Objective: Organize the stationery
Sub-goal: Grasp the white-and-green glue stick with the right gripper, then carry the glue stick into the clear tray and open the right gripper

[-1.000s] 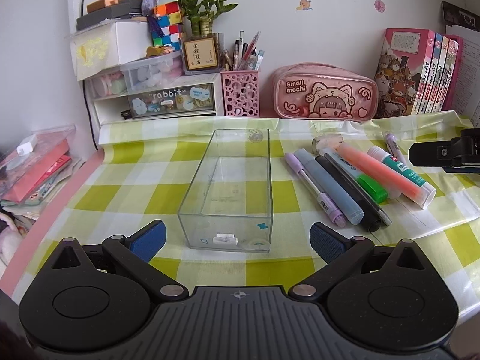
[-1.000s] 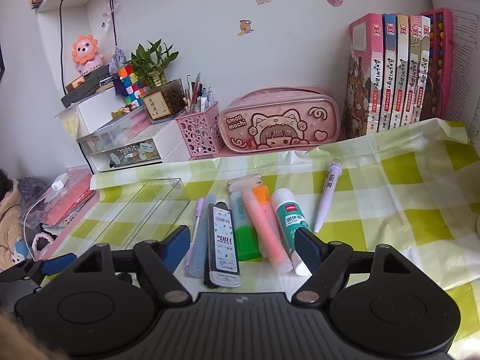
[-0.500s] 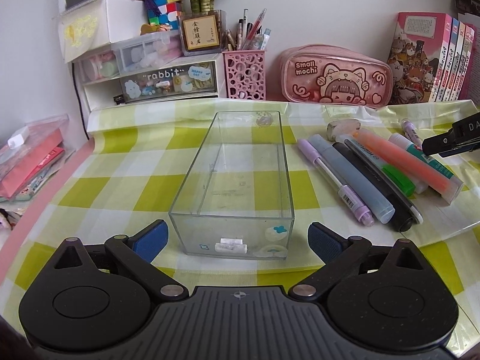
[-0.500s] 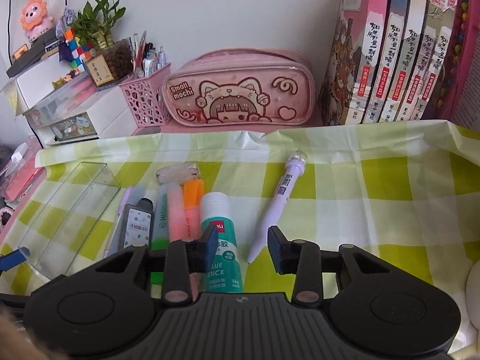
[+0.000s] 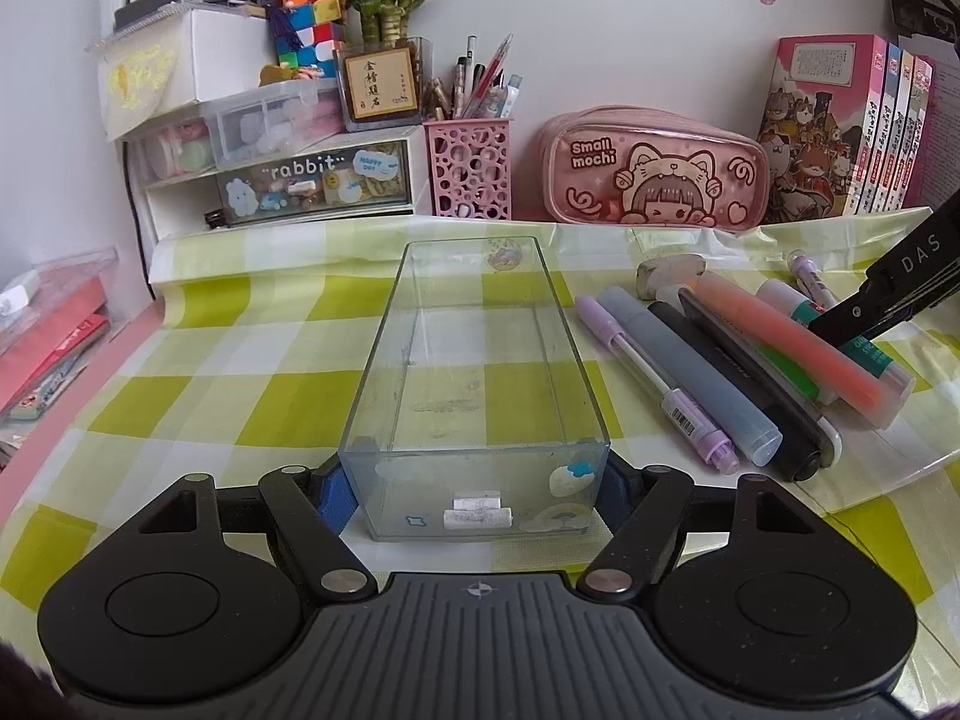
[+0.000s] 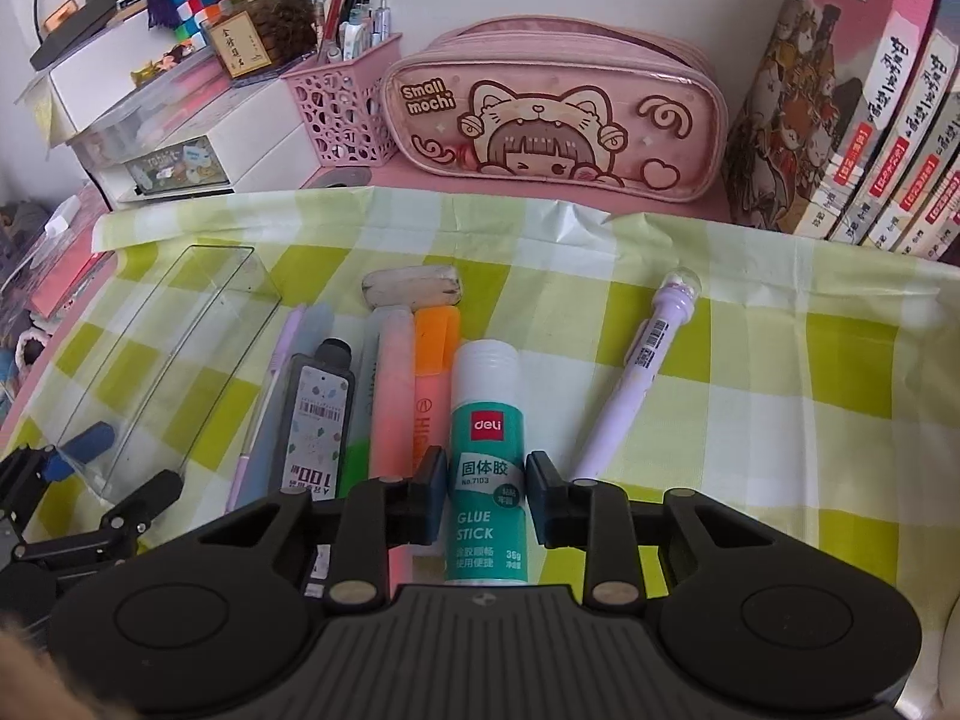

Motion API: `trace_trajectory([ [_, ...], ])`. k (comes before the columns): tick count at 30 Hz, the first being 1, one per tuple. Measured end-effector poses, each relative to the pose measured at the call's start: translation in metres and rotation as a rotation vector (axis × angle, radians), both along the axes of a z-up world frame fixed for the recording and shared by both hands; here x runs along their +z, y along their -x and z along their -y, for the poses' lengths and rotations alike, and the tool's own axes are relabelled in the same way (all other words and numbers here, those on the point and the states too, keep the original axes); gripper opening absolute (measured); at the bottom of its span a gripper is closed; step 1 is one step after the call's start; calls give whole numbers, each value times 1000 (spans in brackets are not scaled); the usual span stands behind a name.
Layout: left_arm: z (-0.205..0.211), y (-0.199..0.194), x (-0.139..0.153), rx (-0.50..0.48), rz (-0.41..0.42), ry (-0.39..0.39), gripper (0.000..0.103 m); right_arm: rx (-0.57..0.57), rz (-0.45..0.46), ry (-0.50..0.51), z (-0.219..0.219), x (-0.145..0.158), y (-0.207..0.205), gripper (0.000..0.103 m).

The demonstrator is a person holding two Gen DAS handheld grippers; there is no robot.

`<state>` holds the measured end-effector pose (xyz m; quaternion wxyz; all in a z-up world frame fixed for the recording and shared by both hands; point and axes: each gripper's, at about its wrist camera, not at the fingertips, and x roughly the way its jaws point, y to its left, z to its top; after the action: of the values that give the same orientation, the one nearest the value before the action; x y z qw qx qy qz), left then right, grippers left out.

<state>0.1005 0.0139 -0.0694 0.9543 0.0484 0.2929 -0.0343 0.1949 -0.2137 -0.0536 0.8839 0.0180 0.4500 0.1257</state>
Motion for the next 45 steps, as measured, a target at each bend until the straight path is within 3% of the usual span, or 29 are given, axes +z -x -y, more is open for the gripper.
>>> trace_trajectory([
  [7, 0, 3, 0, -5, 7, 18, 73, -97, -52, -198, 18, 0, 3, 19],
  [14, 0, 2, -1, -44, 1, 26, 73, -211, -19, -402, 37, 5, 13, 19],
  [23, 0, 3, -1, -52, 2, 32, 73, -173, -12, -607, -5, 19, 19, 20],
  [28, 0, 5, -1, -46, 5, 30, 73, -96, -39, -596, -62, 25, 13, 20],
  [32, 2, 9, -2, -48, 13, 22, 73, -109, -58, -535, -92, 17, -1, 20],
  [38, 2, 9, -3, -53, 18, 23, 73, -102, -113, -412, -122, 5, -25, 20],
  [45, -1, 7, -3, -56, 6, 43, 73, -1, -176, -362, -141, 2, -27, 20],
])
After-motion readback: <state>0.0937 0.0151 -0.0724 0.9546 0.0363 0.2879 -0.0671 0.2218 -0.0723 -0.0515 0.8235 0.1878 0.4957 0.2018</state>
